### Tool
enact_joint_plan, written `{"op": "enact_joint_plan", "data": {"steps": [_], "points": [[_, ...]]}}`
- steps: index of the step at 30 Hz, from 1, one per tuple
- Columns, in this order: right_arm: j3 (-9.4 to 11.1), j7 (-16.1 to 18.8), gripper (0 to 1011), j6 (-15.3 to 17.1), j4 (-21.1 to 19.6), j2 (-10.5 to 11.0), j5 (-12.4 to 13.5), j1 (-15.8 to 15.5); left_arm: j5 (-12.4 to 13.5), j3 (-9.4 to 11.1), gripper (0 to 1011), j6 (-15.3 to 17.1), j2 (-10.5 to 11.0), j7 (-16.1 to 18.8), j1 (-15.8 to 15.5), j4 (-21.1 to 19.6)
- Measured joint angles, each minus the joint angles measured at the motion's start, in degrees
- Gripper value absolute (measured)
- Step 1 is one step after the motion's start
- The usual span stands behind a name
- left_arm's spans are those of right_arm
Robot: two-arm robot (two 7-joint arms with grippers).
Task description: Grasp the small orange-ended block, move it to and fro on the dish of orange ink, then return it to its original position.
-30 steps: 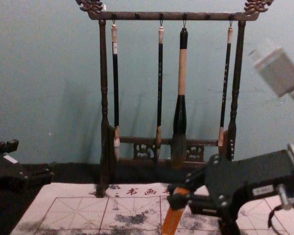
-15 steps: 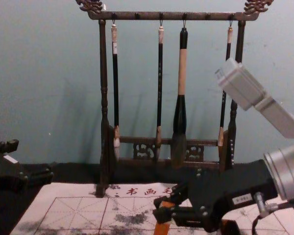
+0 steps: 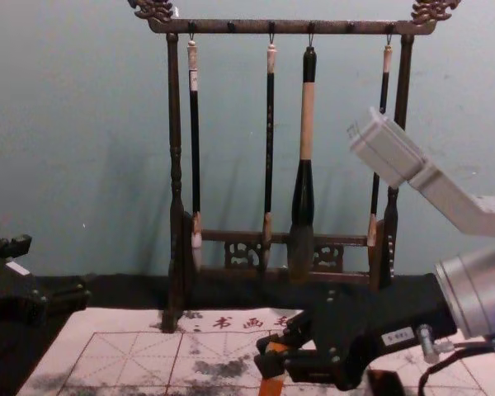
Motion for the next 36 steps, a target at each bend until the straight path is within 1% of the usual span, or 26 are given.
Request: {"op": "enact_joint_plan", "data": {"steps": [16, 24, 36], "points": [[-0.9, 0.2, 132, -0.2, 0.1, 0.3, -0.3, 0.2, 0.0, 0.0, 1001, 0.0, 0.0, 0.0, 0.0, 0.0], [-0.7, -0.1, 132, -0.2, -0.6, 1.0, -0.5, 0.1, 0.0, 0.0, 1001, 0.0, 0.0, 0.0, 0.0, 0.0], [-0.3, 0.0, 131, -0.2, -2.5, 2.6, -0.4, -0.8, 0.0, 0.0, 1001, 0.0, 0.0, 0.0, 0.0, 0.0]]}}
